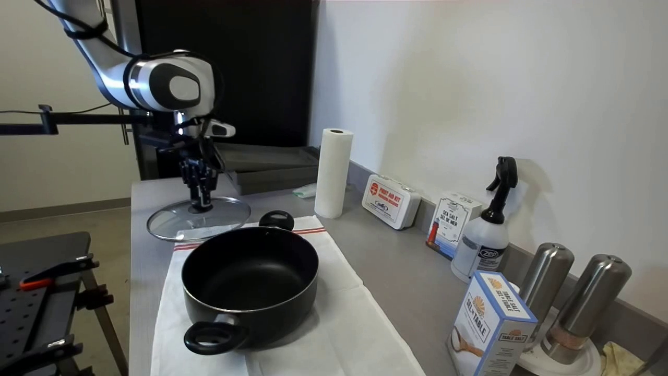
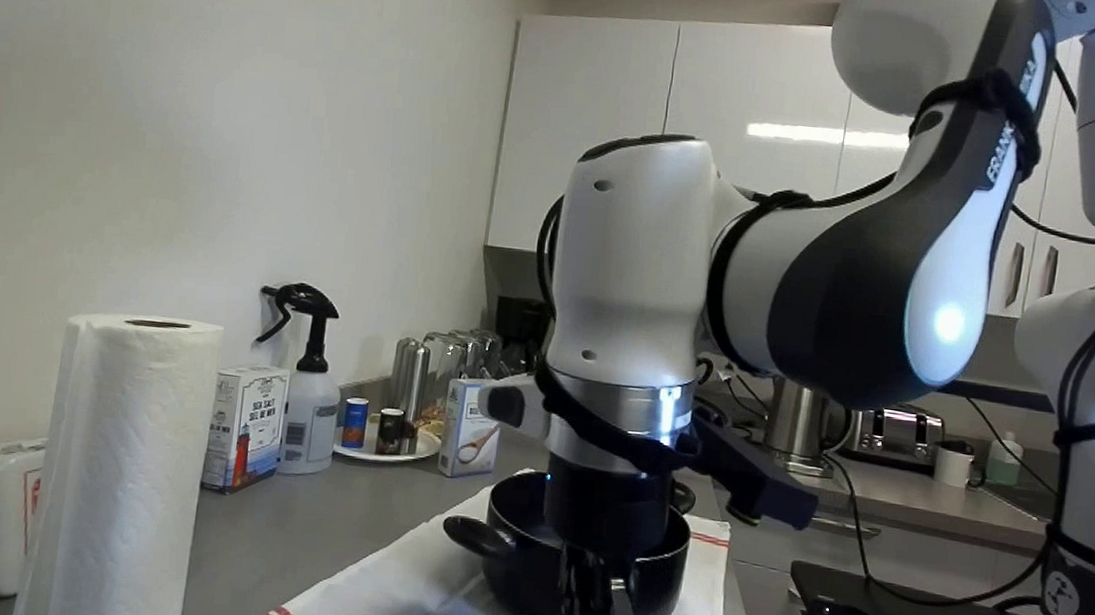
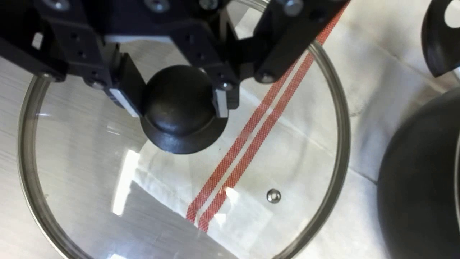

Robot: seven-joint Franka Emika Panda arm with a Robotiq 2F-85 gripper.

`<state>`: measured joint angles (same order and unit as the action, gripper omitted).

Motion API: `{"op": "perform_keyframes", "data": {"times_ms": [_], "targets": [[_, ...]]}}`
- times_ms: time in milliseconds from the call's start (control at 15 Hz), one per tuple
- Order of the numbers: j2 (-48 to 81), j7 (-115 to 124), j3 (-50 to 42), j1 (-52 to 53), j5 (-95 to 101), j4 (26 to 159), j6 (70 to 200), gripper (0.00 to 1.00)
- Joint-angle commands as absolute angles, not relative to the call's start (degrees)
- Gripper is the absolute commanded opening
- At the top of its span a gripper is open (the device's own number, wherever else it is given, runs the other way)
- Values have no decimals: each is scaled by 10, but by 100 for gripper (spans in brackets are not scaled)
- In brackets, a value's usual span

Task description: Uncover the pot

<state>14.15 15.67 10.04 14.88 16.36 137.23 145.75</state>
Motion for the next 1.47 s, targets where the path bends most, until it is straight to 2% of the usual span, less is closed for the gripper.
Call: {"op": "perform_keyframes", "data": {"times_ms": [0, 400, 733, 800, 867, 1067, 1200, 1400], "targets": [[182, 117, 82, 135, 153, 1349, 1513, 25], [241, 83, 62, 128, 146, 1342, 1546, 25], [236, 62, 67, 122, 128, 1347, 1547, 25], [227, 61, 66, 124, 130, 1353, 1545, 75], [222, 60, 67, 124, 130, 1356, 1544, 76], [180, 54, 74, 125, 126, 1379, 1537, 96], [144, 58, 76, 129, 129, 1398, 1535, 100], [89, 58, 83, 129, 128, 1421, 1528, 100]]}}
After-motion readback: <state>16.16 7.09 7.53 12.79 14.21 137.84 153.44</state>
